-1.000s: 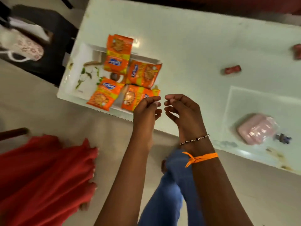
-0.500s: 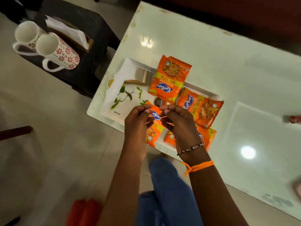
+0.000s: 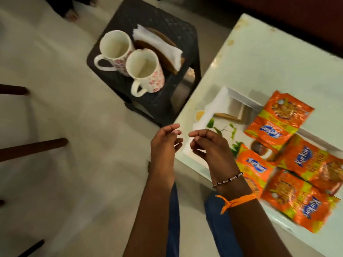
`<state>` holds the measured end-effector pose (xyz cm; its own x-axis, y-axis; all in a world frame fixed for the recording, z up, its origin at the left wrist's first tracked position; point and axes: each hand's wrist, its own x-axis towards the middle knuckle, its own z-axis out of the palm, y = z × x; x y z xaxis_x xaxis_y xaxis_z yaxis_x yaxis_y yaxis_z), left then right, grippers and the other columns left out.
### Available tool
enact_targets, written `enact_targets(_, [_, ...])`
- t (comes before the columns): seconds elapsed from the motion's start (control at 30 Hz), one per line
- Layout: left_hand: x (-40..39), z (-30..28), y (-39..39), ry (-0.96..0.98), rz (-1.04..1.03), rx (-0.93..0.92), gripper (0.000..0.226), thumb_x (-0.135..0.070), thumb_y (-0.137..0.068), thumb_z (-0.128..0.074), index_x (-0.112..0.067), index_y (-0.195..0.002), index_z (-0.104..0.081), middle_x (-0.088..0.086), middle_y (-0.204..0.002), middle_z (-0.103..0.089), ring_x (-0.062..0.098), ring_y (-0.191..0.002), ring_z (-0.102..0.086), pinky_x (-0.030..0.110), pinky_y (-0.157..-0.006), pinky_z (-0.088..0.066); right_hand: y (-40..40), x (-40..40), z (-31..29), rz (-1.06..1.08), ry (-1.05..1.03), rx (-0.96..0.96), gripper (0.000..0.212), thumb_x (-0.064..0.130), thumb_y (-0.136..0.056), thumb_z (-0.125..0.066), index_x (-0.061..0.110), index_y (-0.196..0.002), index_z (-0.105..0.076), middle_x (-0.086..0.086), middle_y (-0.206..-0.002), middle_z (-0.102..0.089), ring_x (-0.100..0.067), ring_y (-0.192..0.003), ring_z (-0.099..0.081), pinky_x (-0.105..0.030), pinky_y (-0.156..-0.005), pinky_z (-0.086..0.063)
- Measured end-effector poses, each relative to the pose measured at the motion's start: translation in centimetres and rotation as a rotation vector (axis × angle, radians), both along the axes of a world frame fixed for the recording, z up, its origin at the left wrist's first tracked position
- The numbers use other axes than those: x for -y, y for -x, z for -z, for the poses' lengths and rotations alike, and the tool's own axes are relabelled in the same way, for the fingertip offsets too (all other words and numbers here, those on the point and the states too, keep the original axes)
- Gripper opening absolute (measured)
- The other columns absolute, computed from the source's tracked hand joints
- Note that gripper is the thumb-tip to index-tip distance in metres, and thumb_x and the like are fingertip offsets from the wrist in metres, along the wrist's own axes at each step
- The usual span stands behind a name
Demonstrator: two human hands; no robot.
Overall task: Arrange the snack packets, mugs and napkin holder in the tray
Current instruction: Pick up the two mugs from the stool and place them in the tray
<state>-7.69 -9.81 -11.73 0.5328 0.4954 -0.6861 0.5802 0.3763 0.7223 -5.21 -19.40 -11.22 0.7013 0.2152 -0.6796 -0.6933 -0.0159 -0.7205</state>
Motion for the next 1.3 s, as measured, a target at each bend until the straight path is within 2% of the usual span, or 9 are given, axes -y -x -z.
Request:
enact_targets(0.23, [-12.8, 0.2, -2.4, 0.028, -0.159, -0.004, 0.019, -0.002, -0.089, -0.046, -0.015, -0.095, -0.058, 0.001, -0.081, -0.057, 0.015, -0.076, -0.058, 0.026, -0.081, -0.049, -2.4, -11.9, 0.9, 0.087, 0.073, 0.019, 0.01, 0.013, -0.091, -0.049, 0.017, -0.093, -0.058, 0.004, -0.074, -0.056, -0.009, -0.061, -0.051, -0.017, -0.06, -0.044])
enact_targets(0.37, [-18.2, 0.6, -5.3, 0.016, -0.103, -0.02, 0.04, -0.02, -0.093, -0.048, -0.016, -0.132, -0.04, 0.002, -0.123, -0.055, 0.021, -0.12, -0.051, 0.037, -0.107, -0.039, -4.8, -16.3, 1.9, 0.108, 0.157, 0.069, 0.011, 0.02, -0.092, -0.051, 0.017, -0.099, -0.058, 0.009, -0.073, -0.054, -0.008, -0.061, -0.05, -0.017, -0.057, -0.043])
enact_targets(0.47, [-20.8, 1.2, -7.8, -0.093, 0.038, -0.012, 0.049, -0.032, -0.094, -0.043, -0.022, -0.141, -0.03, 0.0, -0.147, -0.036, 0.017, -0.132, -0.037, 0.031, -0.108, -0.032, -6.1, -17.9, 2.7, 0.091, 0.225, 0.108, 0.023, 0.022, -0.092, -0.049, 0.005, -0.1, -0.063, 0.002, -0.073, -0.056, -0.005, -0.06, -0.049, -0.006, -0.048, -0.04])
enact_targets(0.57, [-22.6, 1.9, -10.2, -0.198, 0.096, 0.001, 0.033, -0.031, -0.095, -0.042, -0.02, -0.127, -0.045, -0.004, -0.125, -0.049, 0.007, -0.109, -0.048, 0.018, -0.088, -0.037, -6.8, -18.8, 3.3, 0.088, 0.258, 0.124, 0.028, 0.024, -0.093, -0.048, 0.002, -0.096, -0.066, -0.005, -0.079, -0.056, -0.007, -0.059, -0.046, -0.001, -0.042, -0.034])
enact_targets(0.67, [-23.7, 2.8, -11.5, -0.263, 0.122, 0.015, 0.015, -0.029, -0.095, -0.043, -0.02, -0.101, -0.053, -0.011, -0.088, -0.051, 0.002, -0.079, -0.046, 0.014, -0.064, -0.035, -7.0, -19.5, 3.9, 0.117, 0.245, 0.129, 0.024, 0.023, -0.094, -0.046, 0.01, -0.085, -0.064, 0.006, -0.07, -0.056, -0.004, -0.058, -0.046, -0.001, -0.041, -0.033])
enact_targets(0.8, [-24.1, 3.7, -11.3, -0.251, 0.2, 0.043, 0.027, -0.034, -0.091, -0.05, -0.024, -0.068, -0.059, -0.006, -0.079, -0.06, 0.012, -0.088, -0.057, 0.028, -0.084, -0.046, -6.2, -19.9, 4.4, 0.161, 0.266, 0.182, 0.034, 0.022, -0.095, -0.044, 0.02, -0.062, -0.053, 0.005, -0.066, -0.054, -0.006, -0.058, -0.047, -0.004, -0.045, -0.036])
enact_targets(0.9, [-23.1, 3.5, -9.9, -0.28, 0.319, 0.066, 0.028, -0.032, -0.09, -0.052, -0.025, -0.064, -0.059, 0.0, -0.087, -0.066, 0.019, -0.101, -0.061, 0.039, -0.096, -0.047, -5.5, -19.4, 4.4, 0.21, 0.243, 0.203, 0.036, 0.02, -0.094, -0.045, 0.019, -0.059, -0.052, 0.001, -0.062, -0.052, -0.01, -0.057, -0.046, -0.013, -0.052, -0.037])
enact_targets(1.17, [-17.4, 1.9, -4.2, -0.182, 0.128, 0.034, 0.025, -0.028, -0.084, -0.062, -0.027, -0.06, -0.068, -0.008, -0.071, -0.069, 0.018, -0.089, -0.065, 0.034, -0.084, -0.054, -0.6, -13.1, 3.0, 0.188, 0.219, 0.264, 0.035, 0.019, -0.094, -0.046, 0.016, -0.059, -0.052, -0.001, -0.059, -0.052, -0.004, -0.05, -0.046, -0.014, -0.051, -0.036])
enact_targets(1.3, [-12.8, 1.0, -0.8, -0.036, 0.085, 0.05, 0.029, -0.022, -0.083, -0.063, -0.026, -0.055, -0.07, -0.009, -0.064, -0.07, 0.014, -0.082, -0.066, 0.029, -0.08, -0.054, 2.6, -8.5, 1.7, 0.254, 0.263, 0.278, 0.032, 0.016, -0.094, -0.043, 0.014, -0.063, -0.049, -0.016, -0.067, -0.049, -0.004, -0.051, -0.045, -0.011, -0.051, -0.036])
